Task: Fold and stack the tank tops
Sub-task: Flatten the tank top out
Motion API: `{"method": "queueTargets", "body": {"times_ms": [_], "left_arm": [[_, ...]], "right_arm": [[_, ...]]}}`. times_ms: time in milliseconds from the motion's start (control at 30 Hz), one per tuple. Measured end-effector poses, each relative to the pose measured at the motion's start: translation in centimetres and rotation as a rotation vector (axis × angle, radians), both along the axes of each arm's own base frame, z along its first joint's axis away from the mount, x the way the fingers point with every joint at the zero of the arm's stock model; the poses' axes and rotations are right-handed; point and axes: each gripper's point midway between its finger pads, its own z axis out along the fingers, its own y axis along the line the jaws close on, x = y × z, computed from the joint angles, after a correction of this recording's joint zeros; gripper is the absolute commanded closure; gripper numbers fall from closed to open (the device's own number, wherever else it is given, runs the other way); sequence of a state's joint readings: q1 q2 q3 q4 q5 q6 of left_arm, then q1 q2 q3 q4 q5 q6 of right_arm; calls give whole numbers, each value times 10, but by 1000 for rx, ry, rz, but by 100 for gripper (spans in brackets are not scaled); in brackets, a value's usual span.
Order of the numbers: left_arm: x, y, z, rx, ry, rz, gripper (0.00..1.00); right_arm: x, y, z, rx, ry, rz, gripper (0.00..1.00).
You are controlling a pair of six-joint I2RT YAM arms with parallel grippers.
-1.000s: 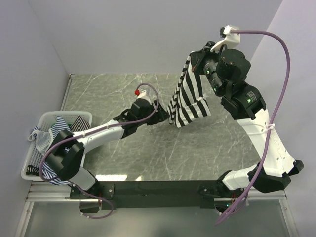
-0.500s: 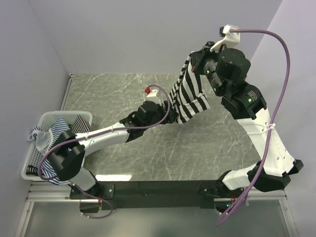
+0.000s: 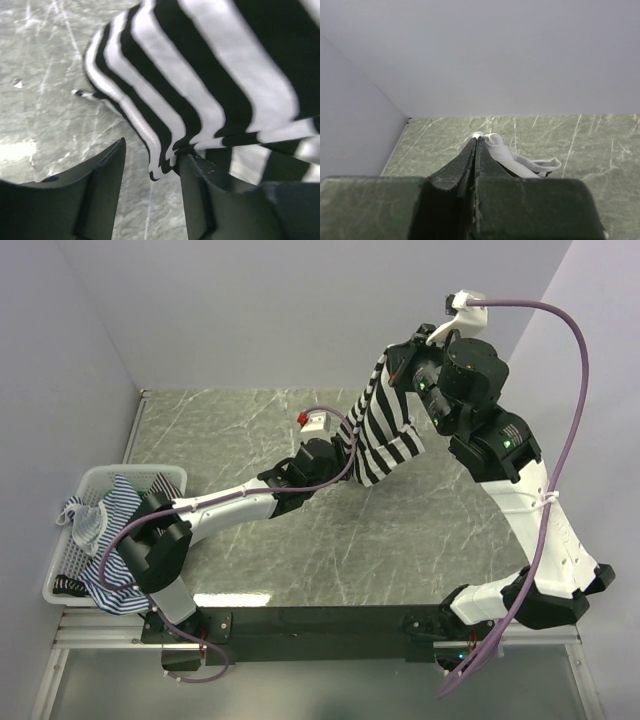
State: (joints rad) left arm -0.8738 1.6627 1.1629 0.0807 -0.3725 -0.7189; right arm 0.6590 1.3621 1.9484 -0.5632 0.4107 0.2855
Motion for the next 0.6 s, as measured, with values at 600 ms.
{"method": "queueTargets", "body": {"times_ms": [600], "left_arm": [[7, -5, -6, 15, -23, 3, 50]], "right_arm": [[-8, -7, 7, 5, -16, -6, 100]]}}
